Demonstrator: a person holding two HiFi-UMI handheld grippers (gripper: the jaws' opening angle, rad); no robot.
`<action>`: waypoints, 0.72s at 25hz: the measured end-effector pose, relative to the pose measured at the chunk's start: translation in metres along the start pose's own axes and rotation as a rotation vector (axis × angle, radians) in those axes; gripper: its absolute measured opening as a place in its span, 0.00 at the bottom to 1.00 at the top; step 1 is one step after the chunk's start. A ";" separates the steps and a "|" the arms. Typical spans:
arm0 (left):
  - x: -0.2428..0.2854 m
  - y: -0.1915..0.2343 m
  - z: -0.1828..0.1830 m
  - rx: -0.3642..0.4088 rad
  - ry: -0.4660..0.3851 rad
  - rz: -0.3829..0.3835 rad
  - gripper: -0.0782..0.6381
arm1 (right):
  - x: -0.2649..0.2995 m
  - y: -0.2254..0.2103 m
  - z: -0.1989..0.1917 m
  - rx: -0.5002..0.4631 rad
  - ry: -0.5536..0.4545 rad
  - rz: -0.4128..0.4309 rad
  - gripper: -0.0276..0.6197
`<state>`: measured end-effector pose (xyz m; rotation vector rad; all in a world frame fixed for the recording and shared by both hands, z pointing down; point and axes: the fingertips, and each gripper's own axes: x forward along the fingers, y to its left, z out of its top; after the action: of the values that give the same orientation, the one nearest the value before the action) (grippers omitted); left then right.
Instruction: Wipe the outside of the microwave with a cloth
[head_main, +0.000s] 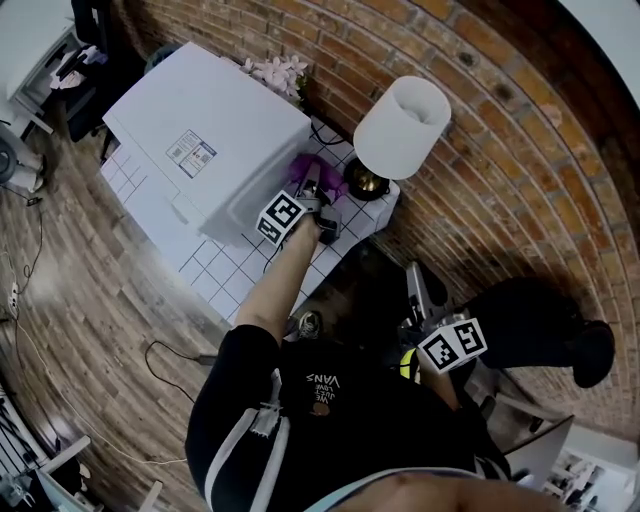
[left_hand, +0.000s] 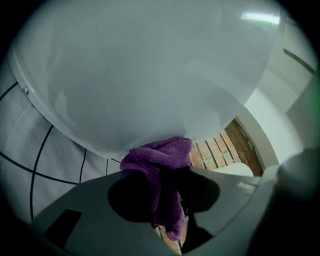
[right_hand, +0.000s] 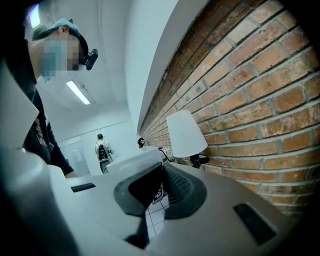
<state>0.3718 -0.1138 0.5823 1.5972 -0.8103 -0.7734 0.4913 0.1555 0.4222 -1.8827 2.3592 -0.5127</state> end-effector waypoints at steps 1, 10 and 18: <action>0.001 -0.001 -0.001 0.006 0.007 0.000 0.30 | 0.001 0.001 0.001 -0.002 -0.001 0.004 0.05; -0.049 -0.010 0.000 0.013 0.026 -0.018 0.30 | 0.025 0.028 0.002 -0.003 0.010 0.100 0.05; -0.142 0.015 0.030 -0.020 -0.055 0.050 0.30 | 0.052 0.074 -0.014 -0.001 0.044 0.232 0.05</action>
<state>0.2674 -0.0129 0.6006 1.5380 -0.8766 -0.7896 0.4056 0.1227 0.4197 -1.5835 2.5608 -0.5341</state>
